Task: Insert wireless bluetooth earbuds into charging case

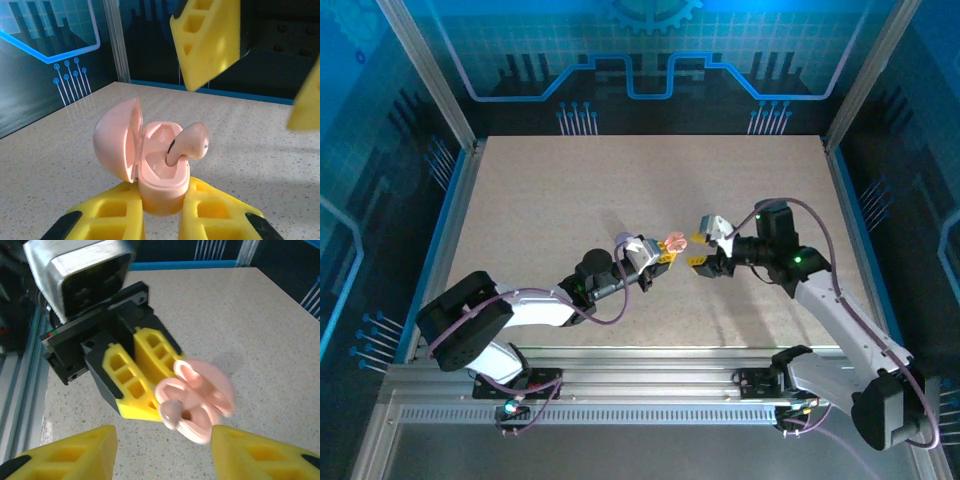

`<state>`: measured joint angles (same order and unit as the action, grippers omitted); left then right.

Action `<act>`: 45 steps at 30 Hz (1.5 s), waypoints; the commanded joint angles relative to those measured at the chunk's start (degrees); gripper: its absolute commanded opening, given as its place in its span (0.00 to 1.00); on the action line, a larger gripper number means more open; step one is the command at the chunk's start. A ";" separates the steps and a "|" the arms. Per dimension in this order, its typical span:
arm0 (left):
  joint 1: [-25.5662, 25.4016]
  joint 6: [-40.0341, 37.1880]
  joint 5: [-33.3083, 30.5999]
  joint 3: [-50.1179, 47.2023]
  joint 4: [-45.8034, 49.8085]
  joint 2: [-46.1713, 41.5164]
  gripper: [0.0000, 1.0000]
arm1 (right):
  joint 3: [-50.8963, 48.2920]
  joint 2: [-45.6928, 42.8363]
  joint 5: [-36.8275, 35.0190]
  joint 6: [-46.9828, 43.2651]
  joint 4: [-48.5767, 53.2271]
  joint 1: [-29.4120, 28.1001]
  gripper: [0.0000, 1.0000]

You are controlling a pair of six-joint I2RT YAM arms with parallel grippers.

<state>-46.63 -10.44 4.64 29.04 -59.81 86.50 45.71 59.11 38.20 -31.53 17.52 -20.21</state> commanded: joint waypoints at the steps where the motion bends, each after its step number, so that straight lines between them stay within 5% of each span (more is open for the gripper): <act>1: -0.43 0.63 2.02 -0.03 -1.35 -1.82 0.14 | -0.18 -0.40 -9.06 -7.88 1.18 -3.02 0.52; 22: -0.48 -0.09 1.77 0.10 0.13 -3.18 0.14 | 0.71 1.23 -10.46 -10.48 1.88 -6.86 0.38; 34: -0.48 -0.19 0.88 -0.12 0.30 -2.99 0.14 | -2.03 -6.10 -14.47 -8.63 1.18 -6.65 0.37; 45: -0.52 -0.19 1.42 0.06 0.45 -3.33 0.14 | -1.07 -1.91 -13.06 -7.99 -0.49 -7.99 0.34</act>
<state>-46.68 -10.46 5.04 28.97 -57.56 84.68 43.88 56.34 24.05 -40.49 17.58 -27.14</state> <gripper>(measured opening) 0.171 0.345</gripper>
